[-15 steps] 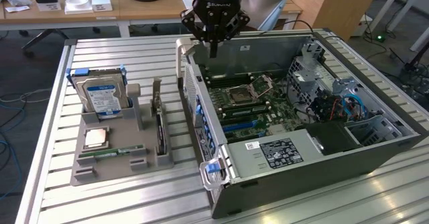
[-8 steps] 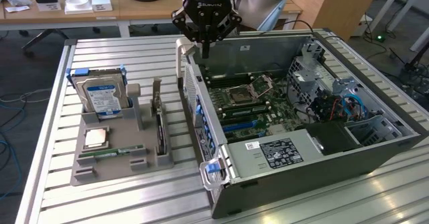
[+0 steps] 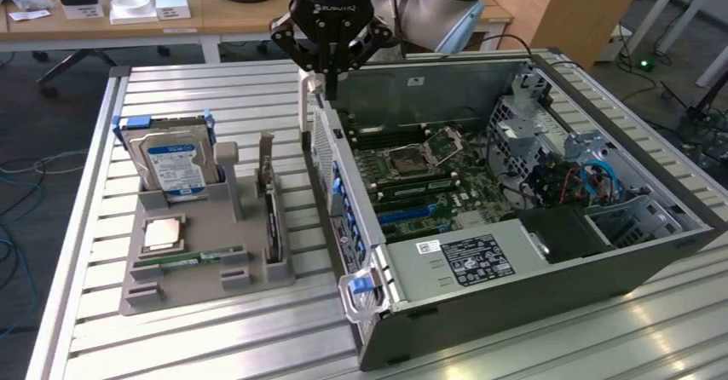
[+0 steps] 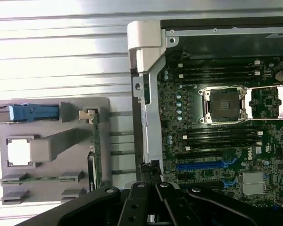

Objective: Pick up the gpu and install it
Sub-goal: 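Reach for the gpu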

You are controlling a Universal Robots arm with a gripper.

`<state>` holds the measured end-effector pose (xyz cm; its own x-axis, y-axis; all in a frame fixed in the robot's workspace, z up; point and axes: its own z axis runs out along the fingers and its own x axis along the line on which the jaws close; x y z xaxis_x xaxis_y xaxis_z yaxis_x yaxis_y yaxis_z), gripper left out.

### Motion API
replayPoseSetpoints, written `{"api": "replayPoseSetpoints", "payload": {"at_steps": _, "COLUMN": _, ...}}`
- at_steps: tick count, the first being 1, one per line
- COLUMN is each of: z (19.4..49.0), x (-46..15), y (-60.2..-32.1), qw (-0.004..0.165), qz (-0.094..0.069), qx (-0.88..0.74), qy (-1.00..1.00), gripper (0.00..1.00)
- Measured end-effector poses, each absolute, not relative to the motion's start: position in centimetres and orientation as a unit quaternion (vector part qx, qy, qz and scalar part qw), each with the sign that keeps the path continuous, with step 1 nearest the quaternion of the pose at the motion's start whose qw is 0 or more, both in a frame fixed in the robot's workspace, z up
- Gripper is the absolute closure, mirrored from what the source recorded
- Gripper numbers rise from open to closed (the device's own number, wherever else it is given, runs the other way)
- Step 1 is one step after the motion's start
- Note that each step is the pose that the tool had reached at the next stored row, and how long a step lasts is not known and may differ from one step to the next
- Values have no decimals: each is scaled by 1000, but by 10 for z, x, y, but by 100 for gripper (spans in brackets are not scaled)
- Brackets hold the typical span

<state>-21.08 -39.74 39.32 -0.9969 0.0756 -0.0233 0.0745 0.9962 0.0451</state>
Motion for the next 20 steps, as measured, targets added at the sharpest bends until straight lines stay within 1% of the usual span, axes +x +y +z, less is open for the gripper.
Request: {"api": "replayPoseSetpoints", "payload": {"at_steps": 20, "z": 393, "x": -253, "y": -394, "qw": 13, "qz": 22, "qx": 38, "qy": 999, "gripper": 89}}
